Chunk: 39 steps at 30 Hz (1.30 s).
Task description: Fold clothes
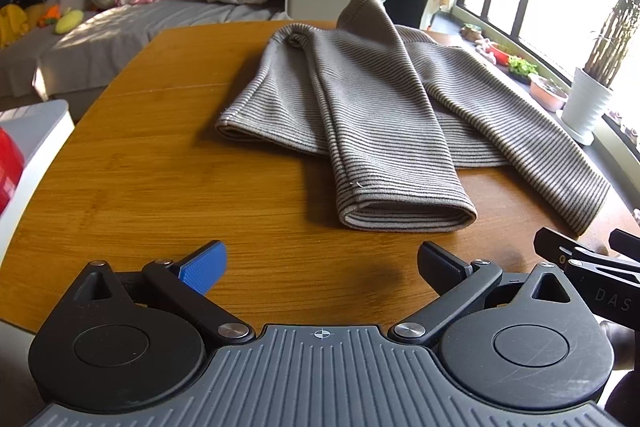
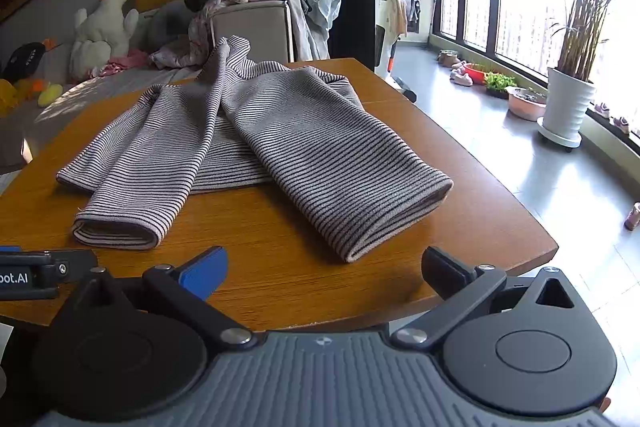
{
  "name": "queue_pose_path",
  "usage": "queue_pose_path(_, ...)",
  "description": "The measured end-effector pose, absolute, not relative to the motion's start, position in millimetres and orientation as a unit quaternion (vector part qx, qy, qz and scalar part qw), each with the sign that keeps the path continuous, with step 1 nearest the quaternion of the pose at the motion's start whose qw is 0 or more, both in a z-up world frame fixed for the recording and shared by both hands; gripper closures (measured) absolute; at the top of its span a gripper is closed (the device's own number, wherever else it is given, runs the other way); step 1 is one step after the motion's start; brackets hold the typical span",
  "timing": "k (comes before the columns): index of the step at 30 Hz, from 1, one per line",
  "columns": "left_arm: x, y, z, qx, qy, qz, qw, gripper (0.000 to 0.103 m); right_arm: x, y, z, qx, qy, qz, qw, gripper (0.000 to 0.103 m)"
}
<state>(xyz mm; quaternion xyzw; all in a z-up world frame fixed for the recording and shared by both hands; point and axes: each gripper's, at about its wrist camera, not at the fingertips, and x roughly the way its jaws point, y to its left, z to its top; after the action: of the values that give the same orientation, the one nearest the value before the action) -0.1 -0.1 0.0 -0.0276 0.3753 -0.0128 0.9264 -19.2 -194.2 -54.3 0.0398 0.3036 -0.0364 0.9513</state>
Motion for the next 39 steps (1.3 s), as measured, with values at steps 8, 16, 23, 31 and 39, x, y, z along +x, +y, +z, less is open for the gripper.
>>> queue_pose_path(8, 1.1, 2.5, -0.1, -0.030, 0.377, -0.014, 0.926, 0.000, -16.7, -195.4, -53.2, 0.041, 0.310, -0.040, 0.949, 0.000)
queue_pose_path(16, -0.1, 0.2, -1.0, -0.024, 0.379, -0.011, 0.925, 0.000, -13.3, -188.4, -54.7, 0.033, 0.309, -0.037, 0.950, 0.000)
queue_pose_path(23, -0.6, 1.0, -1.8, -0.024, 0.379, -0.008, 0.925, 0.000, -13.8, -189.0, -51.0, 0.029, 0.307, -0.030, 0.951, 0.000)
queue_pose_path(31, -1.1, 0.5, -1.2, -0.020, 0.380, -0.004, 0.925, 0.000, -13.7, -185.1, -48.9, 0.018, 0.303, -0.019, 0.953, 0.000)
queue_pose_path(39, -2.8, -0.5, -1.7, -0.015, 0.380, -0.003, 0.925, 0.000, -12.3, -189.3, -54.4, 0.029, 0.314, -0.014, 0.949, 0.000)
